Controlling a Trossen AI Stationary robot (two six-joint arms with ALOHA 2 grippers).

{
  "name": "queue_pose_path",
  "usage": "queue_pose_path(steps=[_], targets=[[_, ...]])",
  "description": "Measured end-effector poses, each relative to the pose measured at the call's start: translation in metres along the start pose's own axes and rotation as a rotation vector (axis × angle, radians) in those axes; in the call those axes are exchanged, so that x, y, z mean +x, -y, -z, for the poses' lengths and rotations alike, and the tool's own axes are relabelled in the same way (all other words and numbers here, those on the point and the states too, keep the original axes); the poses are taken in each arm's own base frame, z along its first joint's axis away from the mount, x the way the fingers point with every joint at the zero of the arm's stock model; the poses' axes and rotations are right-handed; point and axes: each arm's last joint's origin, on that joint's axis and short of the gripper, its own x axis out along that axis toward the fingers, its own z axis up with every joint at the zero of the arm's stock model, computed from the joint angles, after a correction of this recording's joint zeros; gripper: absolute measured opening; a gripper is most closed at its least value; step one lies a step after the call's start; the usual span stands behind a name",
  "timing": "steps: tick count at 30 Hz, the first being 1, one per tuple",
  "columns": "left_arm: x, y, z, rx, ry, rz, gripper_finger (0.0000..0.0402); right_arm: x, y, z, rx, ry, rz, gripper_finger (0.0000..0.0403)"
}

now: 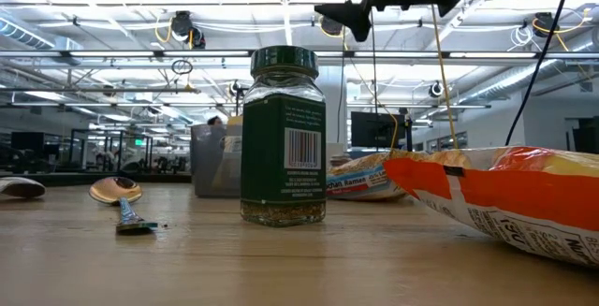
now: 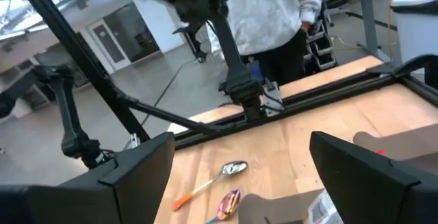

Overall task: Pick & Place Food Item
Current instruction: Put the orange spoon into the white bin

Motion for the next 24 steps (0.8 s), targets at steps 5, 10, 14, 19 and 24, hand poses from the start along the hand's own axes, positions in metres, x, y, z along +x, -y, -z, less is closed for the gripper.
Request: queue_pose_path(steps=[5, 10, 14, 19, 24], targets=[[-0.014, 0.008, 0.015, 0.016, -0.106, -0.198, 0.0099, 0.0, -0.002, -0.005, 0.014, 0.049, -0.019, 0.0297], [-0.036, 0.008, 0.018, -0.02, -0.241, -0.346, 0.0099, 0.0, -0.003, -0.007, 0.056, 0.062, -0.028, 0.0257], [-0.055, 0.005, 0.023, -0.068, -0.362, -0.471, 0.0099, 0.0, -0.002, -0.005, 0.08, 0.043, -0.02, 0.0235], [-0.072, -0.003, 0.034, -0.078, -0.523, -0.613, 0.0099, 0.0, -0.002, -0.004, 0.085, 0.036, -0.014, 0.0225], [-0.086, -0.01, 0.044, -0.067, -0.671, -0.735, 0.0099, 0.0, 0.001, -0.001, 0.102, 0.03, 0.047, 0.0227]])
